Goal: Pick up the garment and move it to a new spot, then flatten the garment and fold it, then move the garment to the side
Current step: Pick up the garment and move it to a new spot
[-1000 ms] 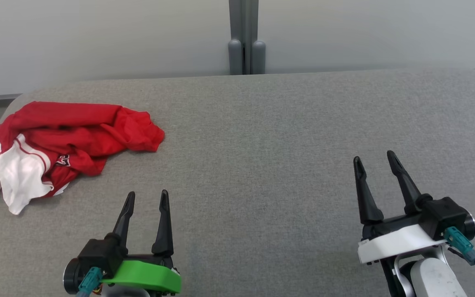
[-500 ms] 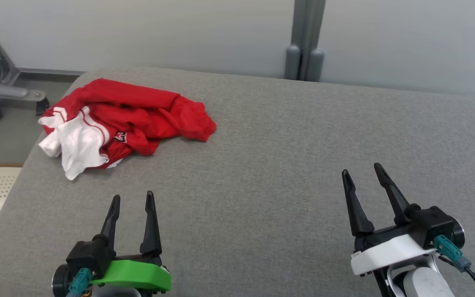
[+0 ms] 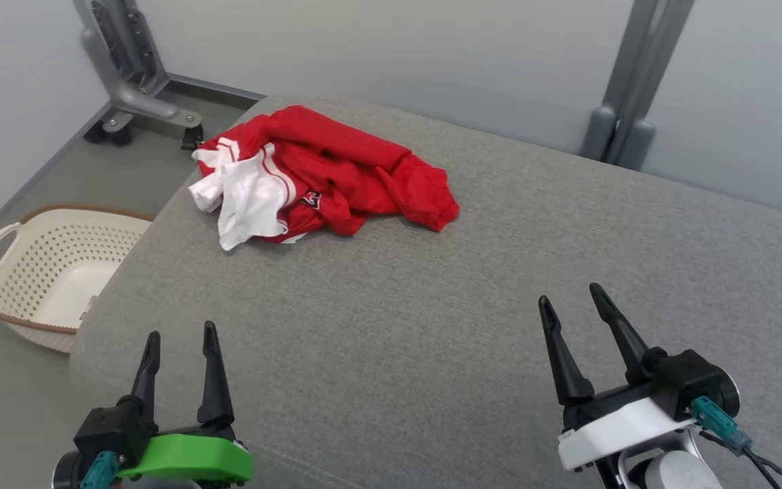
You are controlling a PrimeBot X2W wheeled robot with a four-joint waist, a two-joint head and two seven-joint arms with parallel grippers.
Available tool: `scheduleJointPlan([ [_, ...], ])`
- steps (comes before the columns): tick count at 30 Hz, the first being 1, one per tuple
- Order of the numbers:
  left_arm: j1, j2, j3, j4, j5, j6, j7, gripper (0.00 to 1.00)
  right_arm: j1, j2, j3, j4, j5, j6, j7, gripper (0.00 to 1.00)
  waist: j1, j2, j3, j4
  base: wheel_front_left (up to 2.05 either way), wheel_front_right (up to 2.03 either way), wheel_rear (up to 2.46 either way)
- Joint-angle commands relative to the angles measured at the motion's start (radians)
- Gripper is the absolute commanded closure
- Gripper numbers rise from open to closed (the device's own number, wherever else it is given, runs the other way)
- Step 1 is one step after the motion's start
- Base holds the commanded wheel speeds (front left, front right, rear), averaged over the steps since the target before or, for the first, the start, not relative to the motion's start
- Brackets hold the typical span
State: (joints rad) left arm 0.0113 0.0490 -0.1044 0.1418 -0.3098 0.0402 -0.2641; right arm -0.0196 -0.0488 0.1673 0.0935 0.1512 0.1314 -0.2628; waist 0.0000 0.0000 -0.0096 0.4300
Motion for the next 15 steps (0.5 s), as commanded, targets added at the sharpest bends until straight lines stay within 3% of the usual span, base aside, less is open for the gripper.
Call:
scheduleJointPlan([
  [1,0.015,0.003,0.012,-0.004,-0.004,0.002,-0.001,0.0,0.003,-0.003,0.01,0.003,0.007,-0.001,-0.003,0.0,0.0,0.0,-0.006,0.057,0.0,0.0,0.0],
  [15,0.01,0.002,0.029,-0.017,-0.01,-0.007,-0.001,0.0,-0.025,-0.003,0.04,0.023,0.012,-0.001,-0.003,0.0,0.0,0.0,0.011,0.067,0.0,0.0,0.0],
])
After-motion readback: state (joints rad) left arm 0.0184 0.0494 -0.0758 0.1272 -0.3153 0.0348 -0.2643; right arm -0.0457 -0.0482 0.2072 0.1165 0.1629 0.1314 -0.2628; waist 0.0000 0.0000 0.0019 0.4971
